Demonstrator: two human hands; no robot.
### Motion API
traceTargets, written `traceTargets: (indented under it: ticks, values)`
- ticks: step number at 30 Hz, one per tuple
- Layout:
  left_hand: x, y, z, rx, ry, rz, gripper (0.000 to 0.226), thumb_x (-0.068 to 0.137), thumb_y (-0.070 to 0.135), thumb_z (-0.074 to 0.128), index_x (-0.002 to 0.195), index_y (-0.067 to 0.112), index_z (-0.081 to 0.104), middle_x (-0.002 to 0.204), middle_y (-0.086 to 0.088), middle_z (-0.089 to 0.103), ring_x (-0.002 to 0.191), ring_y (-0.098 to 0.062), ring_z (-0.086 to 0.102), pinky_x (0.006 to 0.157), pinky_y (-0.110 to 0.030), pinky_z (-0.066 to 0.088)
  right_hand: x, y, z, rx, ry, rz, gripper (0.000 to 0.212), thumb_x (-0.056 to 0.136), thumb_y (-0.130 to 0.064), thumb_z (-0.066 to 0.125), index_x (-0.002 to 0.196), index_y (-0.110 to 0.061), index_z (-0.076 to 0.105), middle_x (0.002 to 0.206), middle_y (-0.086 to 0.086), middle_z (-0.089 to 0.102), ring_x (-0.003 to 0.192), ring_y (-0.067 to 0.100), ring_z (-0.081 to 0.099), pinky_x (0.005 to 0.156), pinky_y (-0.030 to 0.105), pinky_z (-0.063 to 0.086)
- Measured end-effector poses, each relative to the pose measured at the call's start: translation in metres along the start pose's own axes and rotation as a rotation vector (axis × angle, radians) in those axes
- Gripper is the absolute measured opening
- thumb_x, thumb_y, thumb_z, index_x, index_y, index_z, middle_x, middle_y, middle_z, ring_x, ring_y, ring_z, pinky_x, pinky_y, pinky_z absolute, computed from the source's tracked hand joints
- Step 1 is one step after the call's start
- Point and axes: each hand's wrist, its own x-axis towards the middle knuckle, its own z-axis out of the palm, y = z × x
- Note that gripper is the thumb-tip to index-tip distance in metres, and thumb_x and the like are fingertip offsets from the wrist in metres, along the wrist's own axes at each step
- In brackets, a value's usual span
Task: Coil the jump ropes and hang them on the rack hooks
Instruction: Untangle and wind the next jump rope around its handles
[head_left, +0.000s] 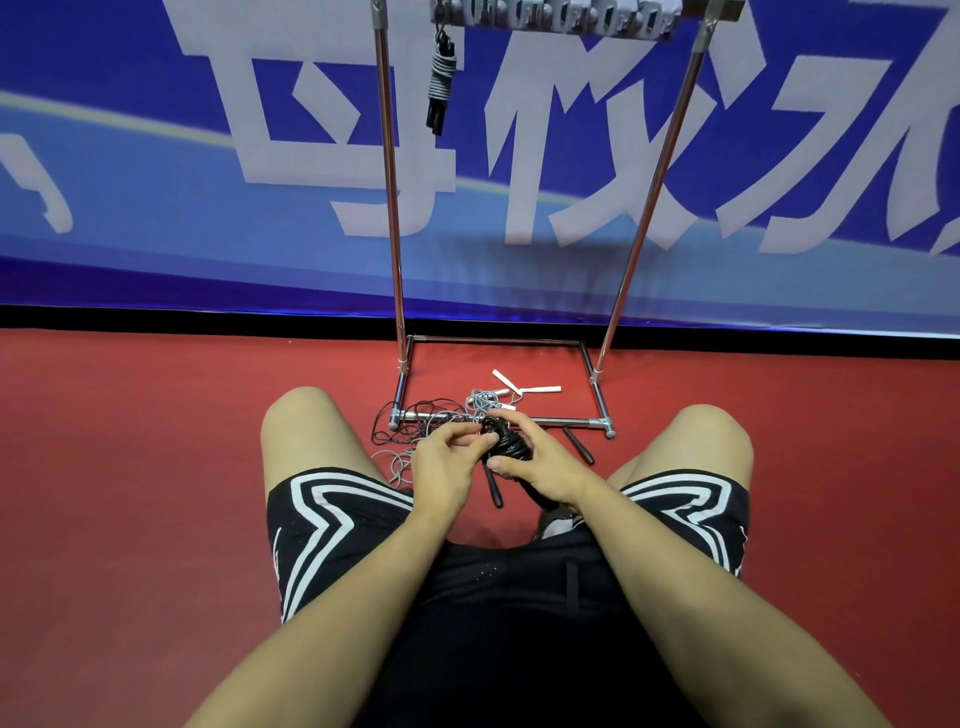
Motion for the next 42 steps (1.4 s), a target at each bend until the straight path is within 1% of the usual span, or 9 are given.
traceTargets:
  ticks: [7, 12, 19, 24, 28, 30, 34, 39, 42]
  values:
    - [-0.002, 0.001, -0.001, 0.001, 0.010, 0.036, 0.021, 0.082, 0.029, 0.085, 0.098, 0.021, 0.074, 0.080, 0.009, 0.075, 0.074, 0.001, 0.068, 0.077, -0.022, 0.055, -0.004, -0.006, 0.000, -0.040, -0.007, -0.012, 0.055, 0.091, -0.033, 0.076, 0.133, -0.058, 0.051, 0.138, -0.012, 0.059, 0.126, 0.008, 0.058, 0.112, 0.043, 0.047]
    - [0.004, -0.006, -0.005, -0.113, -0.004, -0.045, 0.021, 0.080, 0.025, 0.087, 0.094, 0.019, 0.072, 0.078, -0.001, 0.076, 0.080, -0.017, 0.074, 0.085, -0.042, 0.061, -0.005, -0.007, 0.001, -0.039, 0.002, -0.024, 0.054, 0.088, -0.033, 0.080, 0.121, -0.066, 0.053, 0.129, -0.020, 0.062, 0.118, 0.002, 0.061, 0.104, 0.040, 0.052]
    - [0.006, -0.007, 0.000, -0.121, -0.067, -0.047, 0.015, 0.079, 0.021, 0.088, 0.089, 0.019, 0.077, 0.084, -0.003, 0.077, 0.088, -0.026, 0.075, 0.082, -0.039, 0.062, -0.003, -0.003, 0.002, -0.025, 0.058, -0.074, 0.055, 0.089, -0.022, 0.079, 0.136, -0.040, 0.057, 0.132, -0.011, 0.063, 0.119, 0.005, 0.061, 0.105, 0.034, 0.051]
    - [0.004, -0.009, 0.003, -0.115, -0.105, -0.096, 0.022, 0.074, 0.019, 0.091, 0.090, 0.014, 0.076, 0.085, -0.008, 0.077, 0.086, -0.025, 0.075, 0.085, -0.041, 0.063, -0.003, -0.003, 0.000, -0.076, 0.036, -0.072, 0.060, 0.089, -0.017, 0.079, 0.141, -0.034, 0.055, 0.136, -0.015, 0.059, 0.121, -0.010, 0.054, 0.098, 0.010, 0.043]
    - [0.004, -0.006, 0.002, -0.169, -0.068, -0.117, 0.025, 0.073, 0.016, 0.092, 0.091, 0.011, 0.075, 0.084, -0.008, 0.078, 0.082, -0.022, 0.076, 0.084, -0.039, 0.063, -0.002, -0.003, -0.001, -0.067, 0.043, -0.076, 0.060, 0.089, -0.019, 0.079, 0.142, -0.034, 0.054, 0.135, -0.018, 0.058, 0.118, -0.019, 0.051, 0.093, 0.003, 0.040]
    - [0.004, -0.006, 0.002, -0.208, -0.051, -0.142, 0.027, 0.073, 0.015, 0.092, 0.093, 0.010, 0.075, 0.085, -0.007, 0.078, 0.084, -0.022, 0.077, 0.086, -0.039, 0.062, -0.001, -0.003, 0.000, -0.054, 0.044, -0.081, 0.060, 0.089, -0.020, 0.080, 0.141, -0.035, 0.054, 0.136, -0.015, 0.058, 0.119, -0.016, 0.051, 0.096, 0.006, 0.040]
    - [0.006, -0.009, 0.001, -0.262, -0.002, -0.190, 0.031, 0.070, 0.018, 0.094, 0.094, 0.011, 0.075, 0.084, -0.006, 0.079, 0.086, -0.022, 0.077, 0.090, -0.043, 0.061, 0.000, -0.002, 0.002, -0.037, 0.029, -0.090, 0.060, 0.089, -0.023, 0.080, 0.141, -0.039, 0.053, 0.137, -0.012, 0.059, 0.124, 0.001, 0.057, 0.105, 0.028, 0.048]
    - [0.008, -0.012, 0.002, -0.204, 0.037, -0.172, 0.029, 0.069, 0.020, 0.094, 0.088, 0.014, 0.073, 0.077, -0.003, 0.076, 0.080, -0.019, 0.075, 0.090, -0.043, 0.060, -0.001, -0.005, 0.005, -0.033, -0.013, -0.090, 0.061, 0.092, -0.020, 0.077, 0.144, -0.036, 0.051, 0.140, -0.009, 0.058, 0.123, 0.012, 0.060, 0.094, 0.016, 0.050]
    - [0.007, -0.013, -0.001, -0.230, 0.009, -0.160, 0.033, 0.069, 0.022, 0.095, 0.092, 0.015, 0.072, 0.084, -0.006, 0.076, 0.086, -0.024, 0.076, 0.092, -0.046, 0.060, -0.003, -0.006, 0.005, 0.010, -0.020, -0.084, 0.060, 0.093, -0.018, 0.076, 0.145, -0.035, 0.052, 0.140, -0.008, 0.060, 0.124, 0.014, 0.060, 0.097, 0.019, 0.051]
